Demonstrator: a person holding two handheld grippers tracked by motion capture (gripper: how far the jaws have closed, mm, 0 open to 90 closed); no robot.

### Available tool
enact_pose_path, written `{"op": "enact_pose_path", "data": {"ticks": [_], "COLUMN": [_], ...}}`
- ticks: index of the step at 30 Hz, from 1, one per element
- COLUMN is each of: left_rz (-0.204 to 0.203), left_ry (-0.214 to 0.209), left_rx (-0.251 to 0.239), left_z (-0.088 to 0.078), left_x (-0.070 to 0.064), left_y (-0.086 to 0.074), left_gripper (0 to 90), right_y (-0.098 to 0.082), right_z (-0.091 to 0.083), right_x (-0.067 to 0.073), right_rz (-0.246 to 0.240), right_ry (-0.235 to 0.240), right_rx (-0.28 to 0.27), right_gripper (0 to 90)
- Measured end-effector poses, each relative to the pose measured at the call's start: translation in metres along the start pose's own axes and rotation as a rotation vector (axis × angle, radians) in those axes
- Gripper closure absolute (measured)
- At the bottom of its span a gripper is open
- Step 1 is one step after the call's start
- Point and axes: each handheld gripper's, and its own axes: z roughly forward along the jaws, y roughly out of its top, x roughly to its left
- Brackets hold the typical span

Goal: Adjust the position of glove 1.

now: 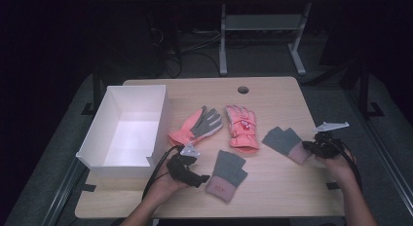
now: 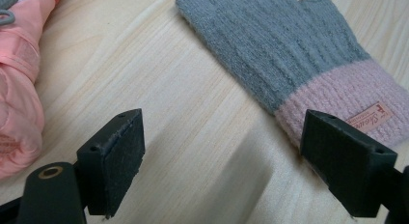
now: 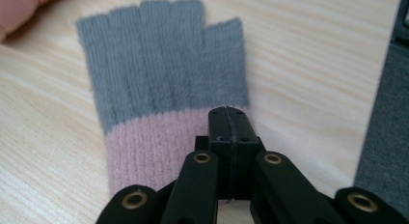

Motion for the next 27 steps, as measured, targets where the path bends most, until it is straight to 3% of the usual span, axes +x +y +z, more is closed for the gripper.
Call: {"op": "enact_pose_path", "data": {"ticks": [4, 7, 14, 20, 26, 27], "left_rz": [-0.003, -0.004, -0.003, -0.014, -0.005, -0.012], "left_ry": [0.002, 0.002, 0.002, 0.004, 0.007, 0.007], "left_rx": [-0.002, -0.003, -0.008, -0.018, -0.015, -0.023], "left_z": [0.000, 0.000, -0.001, -0.002, -0.003, -0.003], "left_x": [0.001, 0.001, 0.000, 0.001, 0.001, 0.000], "left_y": [0.000, 0.000, 0.000, 0.000, 0.000, 0.000], "left_gripper": [15.6, 15.6, 15.6, 15.6, 15.6, 15.6], "right_y": [0.001, -0.004, -0.011, -0.015, -0.010, -0.007], "right_z": [-0.007, -0.008, -0.003, -0.007, -0.005, -0.003], "right_x": [-0.006, -0.013, -0.015, -0.004, 0.012, 0.019], "right_rz": [0.020, 0.025, 0.019, 0.001, -0.042, -0.060], "right_ry": [-0.016, -0.050, -0.044, 0.007, 0.060, 0.087], "right_rx": [-0.029, -0.007, 0.032, 0.044, 0.056, 0.057], "right_gripper": [90.0, 90.0, 90.0, 90.0, 90.0, 90.0]}}
